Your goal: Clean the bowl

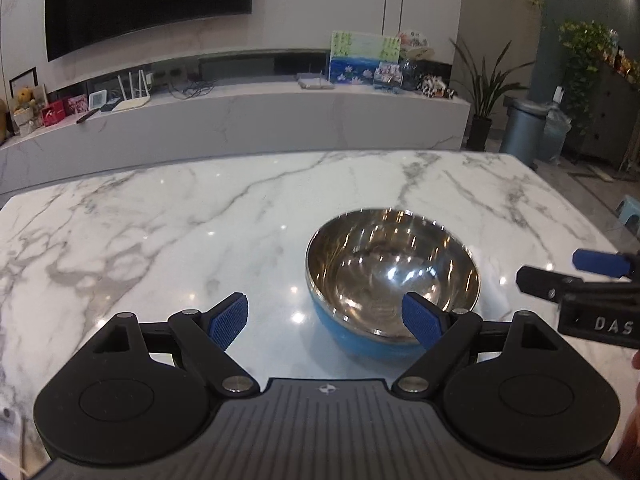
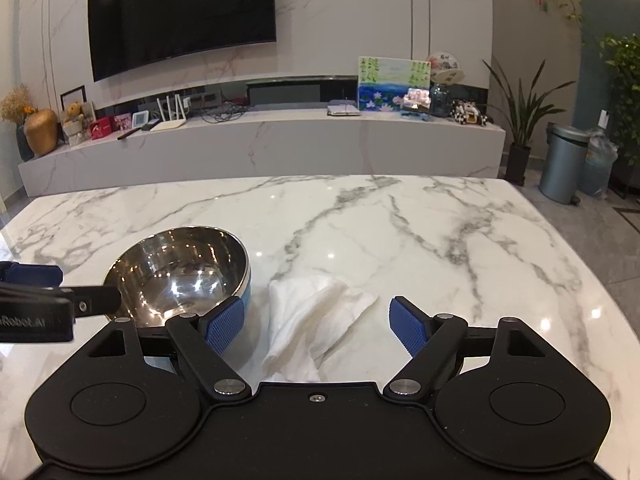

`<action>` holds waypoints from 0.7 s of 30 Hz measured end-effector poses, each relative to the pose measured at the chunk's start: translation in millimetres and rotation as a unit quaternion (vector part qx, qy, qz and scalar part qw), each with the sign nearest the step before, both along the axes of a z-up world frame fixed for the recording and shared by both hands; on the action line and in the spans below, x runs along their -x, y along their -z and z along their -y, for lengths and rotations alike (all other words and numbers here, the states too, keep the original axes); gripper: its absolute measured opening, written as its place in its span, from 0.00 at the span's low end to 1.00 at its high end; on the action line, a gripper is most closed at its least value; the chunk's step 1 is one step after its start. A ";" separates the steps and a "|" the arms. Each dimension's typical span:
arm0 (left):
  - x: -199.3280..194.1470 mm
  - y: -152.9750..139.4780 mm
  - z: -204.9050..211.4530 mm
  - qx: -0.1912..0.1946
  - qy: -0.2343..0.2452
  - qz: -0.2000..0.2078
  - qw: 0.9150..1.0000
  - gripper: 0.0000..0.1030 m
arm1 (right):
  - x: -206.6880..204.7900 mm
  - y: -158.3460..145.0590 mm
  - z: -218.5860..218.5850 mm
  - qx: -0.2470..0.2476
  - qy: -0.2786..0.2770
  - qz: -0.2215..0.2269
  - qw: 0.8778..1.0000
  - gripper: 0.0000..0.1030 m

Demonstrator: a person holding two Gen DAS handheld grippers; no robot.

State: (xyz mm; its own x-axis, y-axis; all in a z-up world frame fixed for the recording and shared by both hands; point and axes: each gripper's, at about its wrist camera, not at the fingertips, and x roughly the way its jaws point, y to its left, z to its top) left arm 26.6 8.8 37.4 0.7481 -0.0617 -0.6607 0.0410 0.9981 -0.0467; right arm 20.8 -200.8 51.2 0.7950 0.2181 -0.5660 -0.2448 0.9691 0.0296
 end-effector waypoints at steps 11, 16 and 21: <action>10.1 5.9 5.1 -0.003 0.004 -0.013 1.000 0.82 | 7.5 5.9 -5.0 0.002 -0.006 -0.007 1.000 0.76; 7.4 13.7 12.0 -0.012 0.016 -0.033 0.999 0.82 | 6.6 10.7 -10.1 0.013 -0.014 -0.011 1.000 0.76; 5.2 18.4 10.6 -0.009 0.014 -0.045 0.999 0.82 | 5.9 13.6 -12.7 0.020 -0.018 -0.012 1.000 0.76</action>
State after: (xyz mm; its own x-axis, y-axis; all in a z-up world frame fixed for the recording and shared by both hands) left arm 21.4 -1.8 18.9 0.6835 -0.0693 -0.7266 0.0645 0.9973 -0.0344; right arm 14.9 -188.1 37.6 0.7727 0.2243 -0.5938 -0.2799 0.9600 -0.0016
